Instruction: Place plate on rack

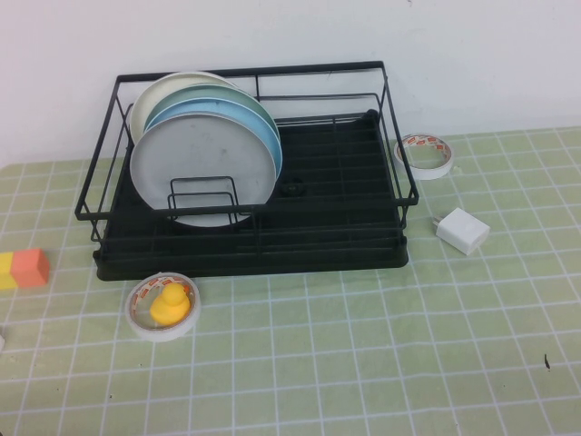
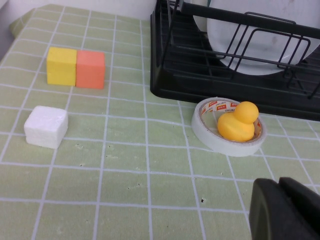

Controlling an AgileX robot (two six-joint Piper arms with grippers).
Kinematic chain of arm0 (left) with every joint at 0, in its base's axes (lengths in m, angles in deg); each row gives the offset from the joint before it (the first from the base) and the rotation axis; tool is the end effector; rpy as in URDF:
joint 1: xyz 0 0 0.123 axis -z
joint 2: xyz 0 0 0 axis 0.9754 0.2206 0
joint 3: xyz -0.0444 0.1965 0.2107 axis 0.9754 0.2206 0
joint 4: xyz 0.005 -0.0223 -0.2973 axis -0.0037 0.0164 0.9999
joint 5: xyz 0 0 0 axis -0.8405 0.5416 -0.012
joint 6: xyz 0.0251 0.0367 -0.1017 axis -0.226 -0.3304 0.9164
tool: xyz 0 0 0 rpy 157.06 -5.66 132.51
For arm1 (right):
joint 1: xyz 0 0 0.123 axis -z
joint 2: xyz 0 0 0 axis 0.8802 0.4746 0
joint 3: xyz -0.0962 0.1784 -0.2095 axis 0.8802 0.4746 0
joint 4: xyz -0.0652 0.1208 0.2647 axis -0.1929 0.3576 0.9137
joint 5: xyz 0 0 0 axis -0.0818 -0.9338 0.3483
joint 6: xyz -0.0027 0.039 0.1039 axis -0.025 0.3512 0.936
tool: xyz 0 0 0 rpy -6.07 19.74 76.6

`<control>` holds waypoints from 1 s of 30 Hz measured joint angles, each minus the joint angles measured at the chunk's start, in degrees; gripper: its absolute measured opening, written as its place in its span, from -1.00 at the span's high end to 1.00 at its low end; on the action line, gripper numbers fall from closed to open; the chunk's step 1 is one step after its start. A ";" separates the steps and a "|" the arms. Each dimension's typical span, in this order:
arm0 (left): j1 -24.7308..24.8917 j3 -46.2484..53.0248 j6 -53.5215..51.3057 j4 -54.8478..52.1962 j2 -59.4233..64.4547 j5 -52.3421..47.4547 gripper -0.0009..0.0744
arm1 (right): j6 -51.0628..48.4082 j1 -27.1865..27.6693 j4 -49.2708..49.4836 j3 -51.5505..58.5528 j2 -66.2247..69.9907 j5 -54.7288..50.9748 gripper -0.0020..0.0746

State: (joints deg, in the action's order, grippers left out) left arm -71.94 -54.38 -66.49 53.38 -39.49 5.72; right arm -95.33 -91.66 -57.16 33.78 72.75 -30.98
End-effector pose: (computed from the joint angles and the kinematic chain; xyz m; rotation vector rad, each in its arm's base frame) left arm 0.1125 -0.0153 0.1743 -0.1217 1.8124 -0.2906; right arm 0.1075 0.0647 0.2498 -0.7820 2.0114 0.2059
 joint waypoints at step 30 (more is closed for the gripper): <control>0.00 0.00 -1.10 0.00 0.00 0.00 0.98 | 0.05 3.53 0.93 0.00 -0.27 0.00 0.95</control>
State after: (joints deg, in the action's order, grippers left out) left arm -71.94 -54.38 -67.58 53.38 -39.49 5.72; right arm -95.28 -88.13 -56.23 33.78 72.47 -30.98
